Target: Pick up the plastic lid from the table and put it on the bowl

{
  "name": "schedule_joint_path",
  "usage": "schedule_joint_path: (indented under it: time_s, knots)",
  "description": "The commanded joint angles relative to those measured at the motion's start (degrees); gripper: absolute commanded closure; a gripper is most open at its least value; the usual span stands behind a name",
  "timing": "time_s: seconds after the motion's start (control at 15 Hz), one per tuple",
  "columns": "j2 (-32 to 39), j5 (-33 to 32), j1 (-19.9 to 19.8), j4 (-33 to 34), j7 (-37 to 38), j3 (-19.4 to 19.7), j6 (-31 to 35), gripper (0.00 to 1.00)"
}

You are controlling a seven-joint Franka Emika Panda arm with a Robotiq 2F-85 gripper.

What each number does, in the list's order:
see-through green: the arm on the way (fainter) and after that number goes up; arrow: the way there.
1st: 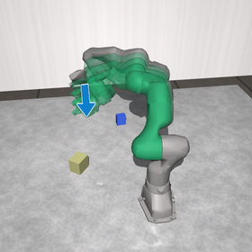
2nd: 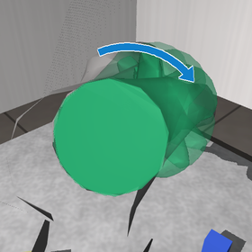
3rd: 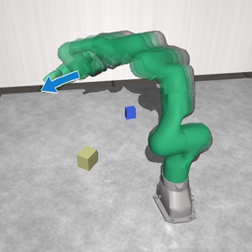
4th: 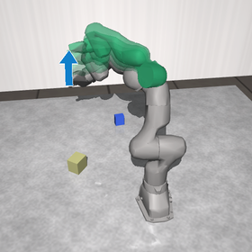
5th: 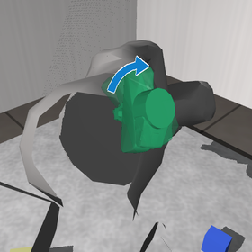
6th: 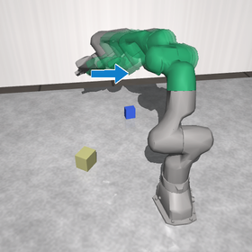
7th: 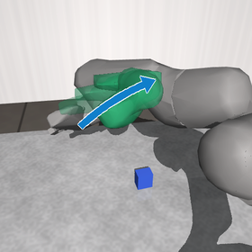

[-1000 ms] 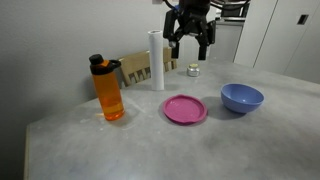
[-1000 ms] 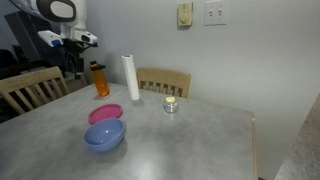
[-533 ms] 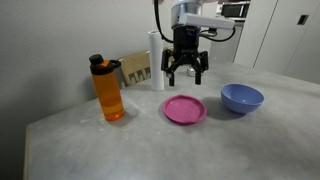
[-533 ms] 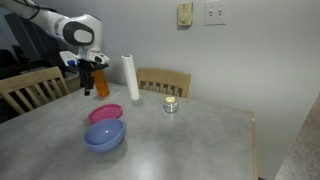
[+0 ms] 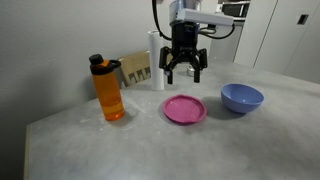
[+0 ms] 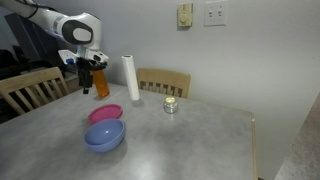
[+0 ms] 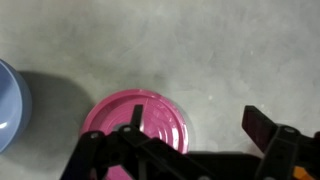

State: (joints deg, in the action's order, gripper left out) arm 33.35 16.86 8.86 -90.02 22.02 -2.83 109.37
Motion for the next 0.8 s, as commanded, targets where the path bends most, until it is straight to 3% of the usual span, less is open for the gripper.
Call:
schedule_joint_path:
  time_s: [0.0,0.33,0.73]
  knots:
    - [5.18,0.21,0.3,7.14,5.53,0.0,-7.08,0.0]
    - [13.9,-1.85,2.74,17.45,17.59,1.46,-10.27,0.0]
    - [20.27,-10.77,4.43,24.56,15.93,2.8,-13.29,0.0]
